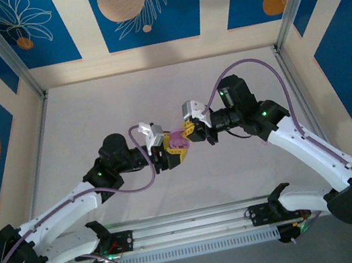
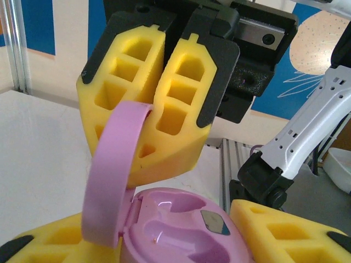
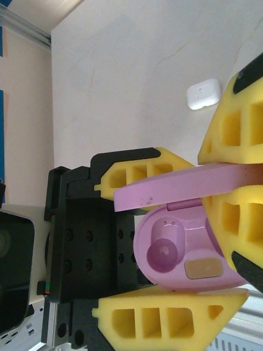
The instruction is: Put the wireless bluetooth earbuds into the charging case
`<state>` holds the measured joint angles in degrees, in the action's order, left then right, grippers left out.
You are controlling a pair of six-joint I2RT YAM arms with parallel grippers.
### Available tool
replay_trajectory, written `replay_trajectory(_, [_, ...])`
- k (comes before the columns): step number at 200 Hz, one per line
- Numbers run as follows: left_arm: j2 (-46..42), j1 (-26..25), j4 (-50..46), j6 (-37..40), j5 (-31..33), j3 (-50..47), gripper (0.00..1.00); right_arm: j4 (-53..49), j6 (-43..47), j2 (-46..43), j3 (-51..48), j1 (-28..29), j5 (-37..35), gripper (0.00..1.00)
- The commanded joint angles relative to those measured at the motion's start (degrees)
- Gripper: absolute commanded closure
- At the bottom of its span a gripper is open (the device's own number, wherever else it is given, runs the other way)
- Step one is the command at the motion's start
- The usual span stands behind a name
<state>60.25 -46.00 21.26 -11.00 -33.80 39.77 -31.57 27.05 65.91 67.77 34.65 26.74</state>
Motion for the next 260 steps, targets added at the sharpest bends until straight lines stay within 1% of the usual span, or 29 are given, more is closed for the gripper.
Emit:
replay_trajectory(1, [0.0, -0.2, -1.9, 1.0, 0.6, 1.2, 0.49, -1.7, 1.4, 0.0, 1.6, 0.5, -0.9, 0.95])
replay_trajectory(18, [-0.2, -0.2, -2.2, 1.2, 0.5, 1.3, 0.49, -1.7, 1.4, -0.2, 1.6, 0.5, -1.0, 0.95])
replay_trajectory(40, [-0.7, -0.2, -3.4, 2.6, -0.2, 1.3, 0.46, -1.7, 1.4, -0.2, 1.6, 0.5, -1.0, 0.95])
replay_trajectory(80, [-0.9, -0.2, -3.2, 2.9, -0.4, 1.3, 0.46, -1.6, 1.2, -0.2, 1.7, 0.6, -0.6, 0.95])
replay_trajectory(95, [-0.8, -0.2, -3.2, 3.0, -0.4, 1.4, 0.49, -1.6, 1.1, -0.2, 1.6, 0.6, -0.5, 0.95])
replay_trajectory(110, [-0.8, -0.2, -3.1, 3.1, -0.4, 1.5, 0.56, -1.8, 1.1, -0.1, 1.6, 0.6, -0.4, 0.95])
replay_trajectory(142, [-0.8, -0.2, -3.1, 3.0, -0.2, 1.5, 0.67, -2.2, 1.1, -0.2, 1.4, 0.7, -0.6, 0.94])
replay_trajectory(157, [-0.9, -0.2, -3.0, 3.1, -0.2, 1.4, 0.70, -2.3, 1.3, -0.2, 1.5, 0.8, -0.7, 0.93])
replay_trajectory(176, [-1.0, -0.2, -3.0, 3.0, -0.1, 1.4, 0.71, -2.4, 1.2, -0.2, 1.4, 0.8, -0.8, 0.92])
replay_trajectory(203, [-1.1, -0.2, -2.6, 2.8, 0.3, 1.3, 0.75, -2.4, 1.3, -0.2, 1.5, 0.9, -1.3, 0.87])
replay_trajectory(215, [-1.2, -0.2, -2.2, 2.6, 0.5, 1.1, 0.75, -2.4, 0.9, -0.3, 1.6, 0.9, -2.0, 0.83])
replay_trajectory(222, [-1.3, -0.1, -1.9, 2.4, 0.8, 1.0, 0.76, -2.1, 0.5, -0.3, 1.7, 0.8, -2.6, 0.81])
replay_trajectory(240, [-1.6, -0.2, -1.5, 2.5, 2.1, 0.5, 0.76, -1.1, -1.8, -0.9, 1.8, 0.8, -4.3, 0.67])
replay_trajectory(260, [-2.1, -0.2, -1.2, 2.4, 4.3, -0.1, 0.77, 0.9, -6.6, -2.8, 2.2, -0.1, -4.1, 0.59])
